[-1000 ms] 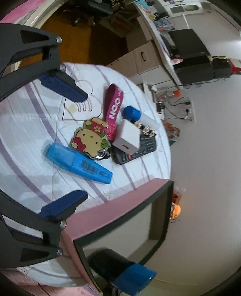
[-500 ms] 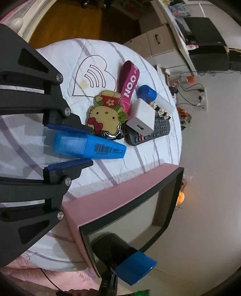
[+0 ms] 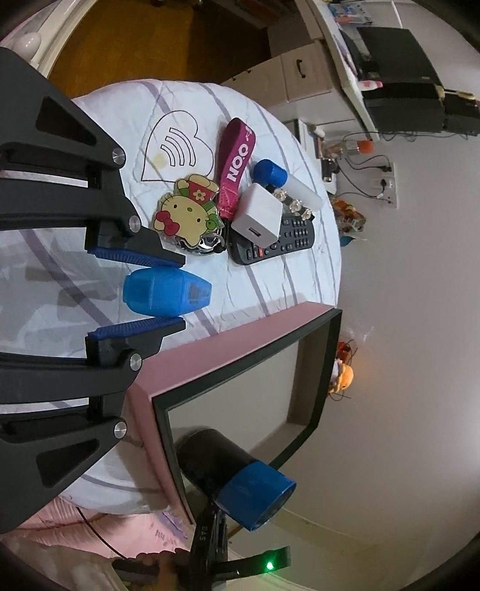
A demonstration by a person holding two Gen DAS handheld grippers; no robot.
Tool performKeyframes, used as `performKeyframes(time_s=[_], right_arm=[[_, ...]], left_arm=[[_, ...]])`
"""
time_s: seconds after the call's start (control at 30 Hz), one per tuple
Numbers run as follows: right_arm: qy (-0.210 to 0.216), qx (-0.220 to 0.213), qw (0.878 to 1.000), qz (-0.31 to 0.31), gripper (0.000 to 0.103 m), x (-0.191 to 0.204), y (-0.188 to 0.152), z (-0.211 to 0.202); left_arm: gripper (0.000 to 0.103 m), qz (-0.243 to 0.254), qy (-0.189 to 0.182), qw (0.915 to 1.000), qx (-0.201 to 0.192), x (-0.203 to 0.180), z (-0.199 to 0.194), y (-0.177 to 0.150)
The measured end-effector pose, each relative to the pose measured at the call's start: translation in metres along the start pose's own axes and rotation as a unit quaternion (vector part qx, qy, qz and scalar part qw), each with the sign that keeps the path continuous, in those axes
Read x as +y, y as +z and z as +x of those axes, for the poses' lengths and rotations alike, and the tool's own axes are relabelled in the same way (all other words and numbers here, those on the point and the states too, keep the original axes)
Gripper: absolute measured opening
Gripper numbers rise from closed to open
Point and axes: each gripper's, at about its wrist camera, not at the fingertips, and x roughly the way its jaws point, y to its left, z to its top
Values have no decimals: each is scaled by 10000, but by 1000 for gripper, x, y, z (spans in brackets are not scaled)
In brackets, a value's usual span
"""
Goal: Organize rigid objects
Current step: 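Grasp the blue highlighter with the left tool and lift it, then carry the highlighter over the pink box and release it inside with the left tool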
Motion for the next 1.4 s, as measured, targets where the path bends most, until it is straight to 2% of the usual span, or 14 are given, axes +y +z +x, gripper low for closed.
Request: performKeyframes(time_s=[0.07,0.27,0.53,0.63,0.8,1.03,1.4], right_arm=[[-1,5,10000,2,15,0,0,0],[1,12,10000,2,15,0,0,0],[0,15,10000,1,15,1,0,0],[-6,18,10000,-1,15,1,1,0],[-5,17,10000,-2,15,1,1,0],[-2,20,10000,-2,15,1,1,0],[-5,25,10000,-6,16,2,1,0]], left_arm=[[27,19,-142,9999,59,0,2,0],[27,-8,34,9986,526,3,30,-16],[32,29,106,9988,469,-1,41,-7],[26,174,226,9985,460,-5,43,-6],[26,204,275,9992,205,-8,26,-2],[26,319,419,9983,-236,-15,-5,19],[26,669,161,9956,-635,-52,-22,51]])
